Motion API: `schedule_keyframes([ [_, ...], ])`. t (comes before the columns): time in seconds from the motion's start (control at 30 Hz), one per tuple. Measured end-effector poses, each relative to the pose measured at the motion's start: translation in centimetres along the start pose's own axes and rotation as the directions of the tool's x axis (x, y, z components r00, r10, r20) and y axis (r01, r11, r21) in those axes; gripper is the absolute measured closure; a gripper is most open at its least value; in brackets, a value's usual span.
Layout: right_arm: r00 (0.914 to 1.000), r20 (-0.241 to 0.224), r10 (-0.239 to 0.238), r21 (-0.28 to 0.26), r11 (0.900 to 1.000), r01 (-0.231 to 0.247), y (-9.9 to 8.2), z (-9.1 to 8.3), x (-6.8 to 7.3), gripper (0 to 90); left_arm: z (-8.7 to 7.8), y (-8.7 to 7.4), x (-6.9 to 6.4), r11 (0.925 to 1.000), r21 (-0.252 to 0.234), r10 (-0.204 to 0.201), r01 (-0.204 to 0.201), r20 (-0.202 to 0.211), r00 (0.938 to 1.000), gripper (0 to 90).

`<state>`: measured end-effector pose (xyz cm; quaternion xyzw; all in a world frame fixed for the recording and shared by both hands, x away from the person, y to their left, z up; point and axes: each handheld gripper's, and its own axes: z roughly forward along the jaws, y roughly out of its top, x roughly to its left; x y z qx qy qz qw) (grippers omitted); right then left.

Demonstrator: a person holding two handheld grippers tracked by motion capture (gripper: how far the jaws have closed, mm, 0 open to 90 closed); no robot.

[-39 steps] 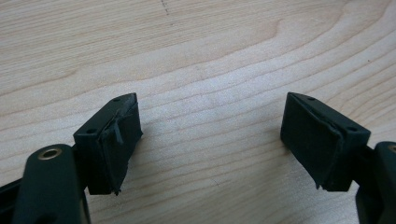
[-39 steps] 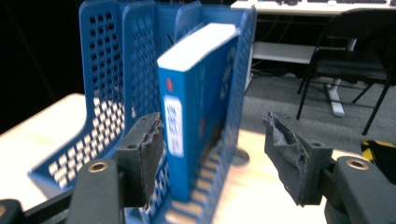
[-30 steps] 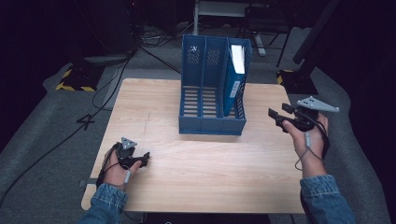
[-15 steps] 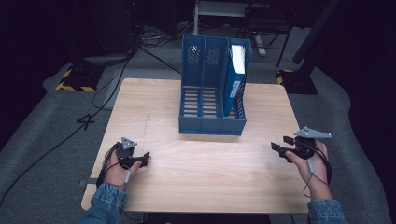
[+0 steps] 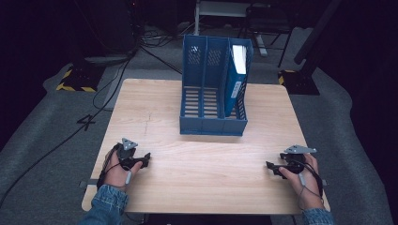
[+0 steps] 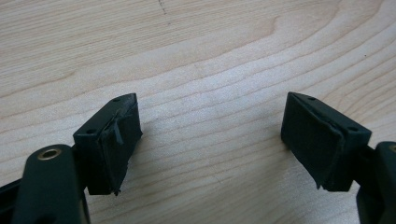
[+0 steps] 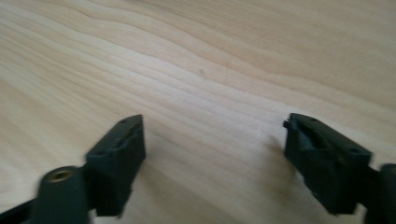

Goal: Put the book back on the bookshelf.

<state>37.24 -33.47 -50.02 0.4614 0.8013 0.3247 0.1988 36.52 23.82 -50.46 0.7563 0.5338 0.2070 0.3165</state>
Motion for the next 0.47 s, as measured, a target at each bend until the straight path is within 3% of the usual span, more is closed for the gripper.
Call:
schedule_keyframes([
  [0.03,0.9999,-0.006,0.016,-0.032,0.9994,-0.016,-0.18,0.58,-0.1,7.4,0.02,-0.01,-0.02,1.0,-0.003,0.0,0.0,-0.001,1.0,20.4],
  [0.17,0.9998,-0.018,0.003,-0.027,0.9996,-0.003,-0.13,0.66,-0.24,5.6,0.03,0.02,-0.06,1.0,0.001,-0.002,0.002,-0.003,1.0,20.2],
  [0.3,0.9995,0.013,0.027,-0.012,0.9996,-0.027,0.02,0.91,-0.22,0.0,0.09,0.07,-0.09,1.0,0.001,-0.001,0.001,-0.003,1.0,19.8],
  [0.47,0.9969,0.047,0.063,-0.014,0.998,-0.062,0.43,1.34,-0.31,0.0,0.16,0.15,-0.15,1.0,0.001,-0.003,0.003,-0.008,1.0,19.5],
])
